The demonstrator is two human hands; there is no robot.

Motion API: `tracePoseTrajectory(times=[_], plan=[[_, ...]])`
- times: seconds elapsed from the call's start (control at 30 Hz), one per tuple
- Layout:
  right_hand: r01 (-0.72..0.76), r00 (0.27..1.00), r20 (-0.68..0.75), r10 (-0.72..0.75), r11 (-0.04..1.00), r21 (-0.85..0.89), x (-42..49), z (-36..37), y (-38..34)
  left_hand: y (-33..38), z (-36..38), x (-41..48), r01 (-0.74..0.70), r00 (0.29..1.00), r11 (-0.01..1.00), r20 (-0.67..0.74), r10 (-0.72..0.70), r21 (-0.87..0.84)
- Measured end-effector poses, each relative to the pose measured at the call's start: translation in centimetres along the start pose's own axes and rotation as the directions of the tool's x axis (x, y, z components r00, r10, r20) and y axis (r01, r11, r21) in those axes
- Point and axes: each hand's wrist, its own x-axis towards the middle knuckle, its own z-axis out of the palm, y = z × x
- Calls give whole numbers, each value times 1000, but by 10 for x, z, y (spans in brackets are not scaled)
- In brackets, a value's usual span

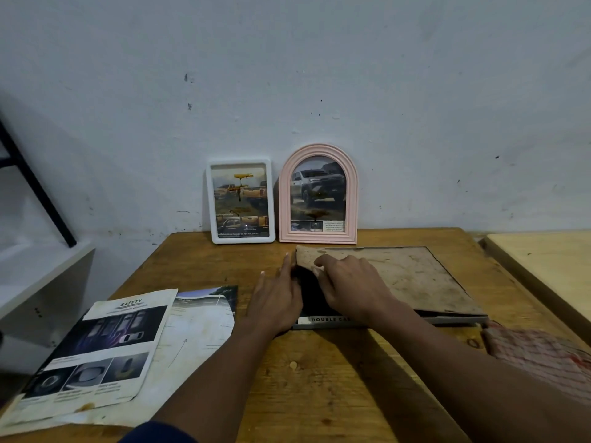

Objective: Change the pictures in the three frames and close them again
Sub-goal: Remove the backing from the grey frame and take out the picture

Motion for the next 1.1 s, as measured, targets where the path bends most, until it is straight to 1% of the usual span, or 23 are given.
tracePoseTrajectory(times=[0.07,0.1,0.13,0.17,0.2,0.23,0.3,0.37,0.47,0.57,0.63,0.7,0.83,0.9,1.0,1.1], plan=[[-23,1000,-10,23,1000,-5,2,-4,-4,-2,1,3,-62,997,990,-29,66,127],[-60,998,-34,61,998,33,4,-5,-5,-5,3,7,-77,996,981,-28,83,177],[-134,987,-75,145,983,127,6,-8,-3,-9,5,10,-84,996,973,-17,90,217],[-199,965,-119,235,946,255,7,-11,0,-10,5,11,-83,996,966,-4,87,245],[-232,947,-137,289,916,327,7,-12,8,-10,5,12,-82,996,961,3,85,263],[-226,953,-127,274,926,302,7,-12,17,-9,4,11,-82,996,961,0,85,266],[-190,981,-13,195,966,175,-2,-8,32,-8,4,11,-84,996,961,-14,91,265],[-162,983,108,146,974,156,-12,-2,37,-8,5,13,-81,995,962,-35,93,261],[-126,982,154,107,985,120,-19,5,36,-8,5,14,-71,996,970,-34,81,235],[-52,976,212,46,998,20,-19,5,37,-6,4,11,-61,996,975,-45,72,215],[-22,981,193,27,999,-28,-21,5,39,-5,4,11,-64,995,977,-57,77,203],[-39,991,126,45,998,-46,-20,5,40,-7,7,12,-71,994,981,-73,85,179],[-70,998,-2,70,995,73,-9,-11,44,-11,11,16,-72,993,985,-83,85,155],[-45,998,-27,49,992,122,-6,-28,47,-13,11,18,-72,993,985,-80,86,158],[-23,996,-76,42,970,242,-9,-53,50,-13,8,24,-83,992,979,-79,100,188],[19,997,-79,2,965,260,-25,-71,44,-7,2,24,-109,991,968,-53,124,225]])
